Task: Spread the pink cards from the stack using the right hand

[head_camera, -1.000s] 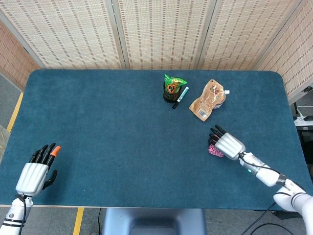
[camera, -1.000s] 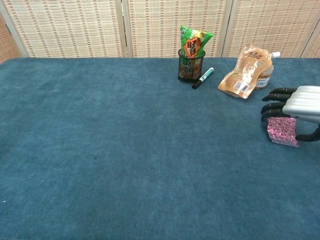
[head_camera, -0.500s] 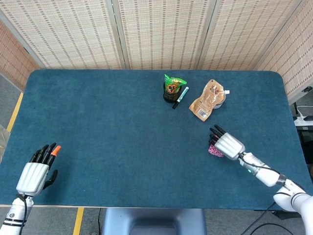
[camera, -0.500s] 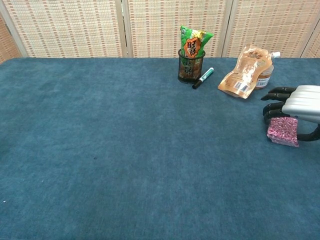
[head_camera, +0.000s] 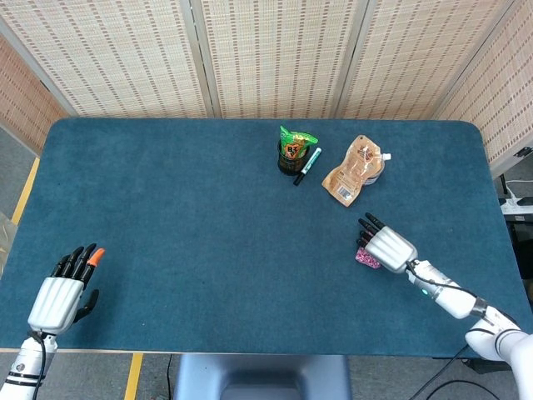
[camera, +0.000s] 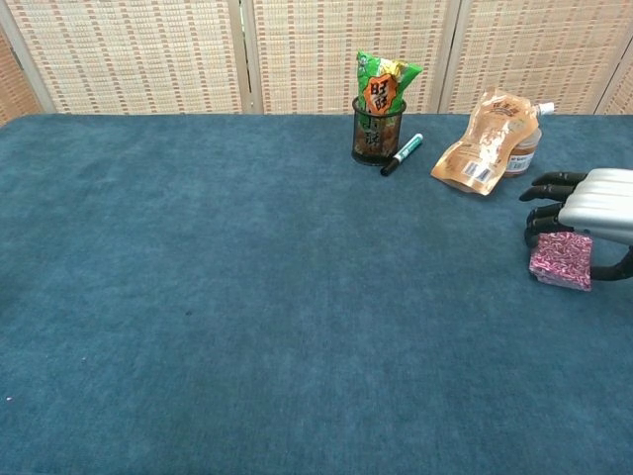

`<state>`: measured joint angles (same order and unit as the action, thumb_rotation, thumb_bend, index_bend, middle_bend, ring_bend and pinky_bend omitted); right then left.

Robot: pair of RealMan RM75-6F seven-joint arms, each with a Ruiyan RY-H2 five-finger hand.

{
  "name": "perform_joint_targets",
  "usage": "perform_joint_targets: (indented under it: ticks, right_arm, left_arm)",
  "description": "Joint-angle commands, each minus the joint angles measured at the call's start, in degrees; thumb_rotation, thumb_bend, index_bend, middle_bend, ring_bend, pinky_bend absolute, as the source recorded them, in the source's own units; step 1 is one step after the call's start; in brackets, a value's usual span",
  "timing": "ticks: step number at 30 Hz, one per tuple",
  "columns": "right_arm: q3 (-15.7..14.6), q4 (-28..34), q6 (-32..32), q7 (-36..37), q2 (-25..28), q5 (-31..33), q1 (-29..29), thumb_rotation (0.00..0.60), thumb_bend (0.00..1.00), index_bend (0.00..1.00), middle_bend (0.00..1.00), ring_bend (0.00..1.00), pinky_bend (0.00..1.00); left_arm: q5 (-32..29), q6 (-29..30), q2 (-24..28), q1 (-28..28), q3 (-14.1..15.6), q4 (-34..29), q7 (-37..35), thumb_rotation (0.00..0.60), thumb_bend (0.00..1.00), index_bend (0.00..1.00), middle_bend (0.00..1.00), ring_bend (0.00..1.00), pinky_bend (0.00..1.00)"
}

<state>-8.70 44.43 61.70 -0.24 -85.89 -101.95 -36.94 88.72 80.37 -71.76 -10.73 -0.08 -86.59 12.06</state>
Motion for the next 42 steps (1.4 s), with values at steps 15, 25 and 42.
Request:
perform_joint_targets:
  ticks: [15,25,42]
  right_arm:
    - [0.3,1.8,4.4,-1.1,1.6,-0.8,0.3,0.6,0.23,0.47,0.3,0.09,0.08]
    - [1.1,10.5,6.1,-5.4,3.9,-2.3,-1.1,0.6,0.23,0.47,0.31,0.09,0.08]
    - [1.6,11.7,-0.2,-9.3,-1.2,-1.3,-3.0,0.6,0.23,0.14,0.2,0.06,0.08]
  left_arm:
    - [0.4,0.3,0.0,0.1,0.2,0.1,-0.1,0.6,0.46,0.0,0.01,0.06,0.17]
    - [0.5,0.1,0.0,-0.1,0.2,-0.2,-0.1,0.6,0.46,0.0,0.01,0.06,0.18]
    - [0.7,0.5,0.3,0.1,0.3,-0.3,-0.7,0.6,0.46,0.0,0.01,0.06,0.18]
